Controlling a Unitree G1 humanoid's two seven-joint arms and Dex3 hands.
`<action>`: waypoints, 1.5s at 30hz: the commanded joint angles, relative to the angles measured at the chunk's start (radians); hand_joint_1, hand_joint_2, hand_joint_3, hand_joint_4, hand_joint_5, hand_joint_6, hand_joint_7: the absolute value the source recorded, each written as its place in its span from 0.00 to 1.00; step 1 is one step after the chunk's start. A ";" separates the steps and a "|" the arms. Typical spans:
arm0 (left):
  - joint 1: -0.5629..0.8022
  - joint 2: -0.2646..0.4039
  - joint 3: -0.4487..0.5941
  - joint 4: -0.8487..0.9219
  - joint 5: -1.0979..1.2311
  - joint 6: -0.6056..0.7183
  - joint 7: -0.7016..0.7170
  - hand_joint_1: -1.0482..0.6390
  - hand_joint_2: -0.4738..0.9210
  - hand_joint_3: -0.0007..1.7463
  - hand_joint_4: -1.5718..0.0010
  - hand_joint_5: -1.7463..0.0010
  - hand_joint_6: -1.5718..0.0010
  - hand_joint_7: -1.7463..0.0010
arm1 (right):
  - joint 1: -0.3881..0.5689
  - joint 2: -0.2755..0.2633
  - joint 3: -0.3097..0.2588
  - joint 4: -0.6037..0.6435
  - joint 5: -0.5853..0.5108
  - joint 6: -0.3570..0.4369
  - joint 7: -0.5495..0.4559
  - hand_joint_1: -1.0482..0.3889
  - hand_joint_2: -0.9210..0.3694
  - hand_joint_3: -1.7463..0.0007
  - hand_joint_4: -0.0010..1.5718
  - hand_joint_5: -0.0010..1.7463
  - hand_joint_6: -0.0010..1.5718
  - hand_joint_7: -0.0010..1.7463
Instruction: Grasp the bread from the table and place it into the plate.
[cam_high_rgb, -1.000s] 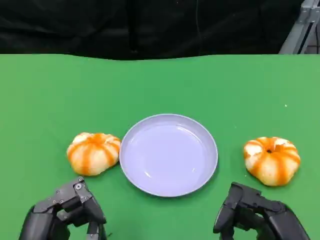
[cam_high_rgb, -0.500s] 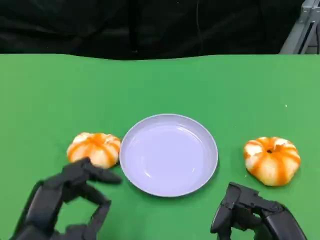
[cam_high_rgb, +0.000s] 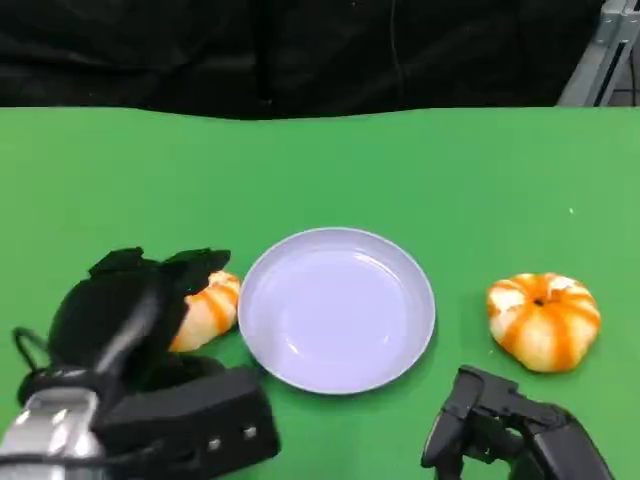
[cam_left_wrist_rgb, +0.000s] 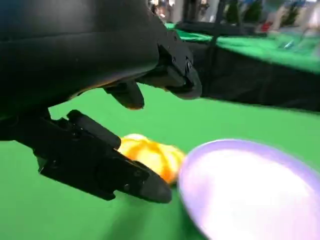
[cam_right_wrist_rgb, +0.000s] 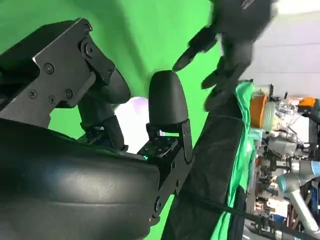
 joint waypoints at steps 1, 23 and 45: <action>-0.114 -0.003 -0.068 0.114 0.143 0.093 -0.017 0.24 1.00 0.02 0.91 0.58 0.76 0.97 | 0.009 -0.003 0.001 -0.018 0.017 0.010 0.003 0.80 0.42 0.19 0.45 1.00 0.40 0.94; -0.422 -0.032 -0.243 0.919 0.037 0.117 0.038 0.33 1.00 0.04 0.72 0.86 0.71 0.99 | 0.052 -0.012 0.013 -0.057 -0.001 -0.002 -0.005 0.79 0.40 0.23 0.43 1.00 0.39 0.93; -0.414 0.005 -0.167 0.711 -0.015 -0.111 0.833 0.50 0.95 0.09 0.42 0.00 0.53 0.00 | 0.022 -0.007 0.008 -0.025 -0.011 -0.010 -0.010 0.80 0.39 0.25 0.43 1.00 0.39 0.93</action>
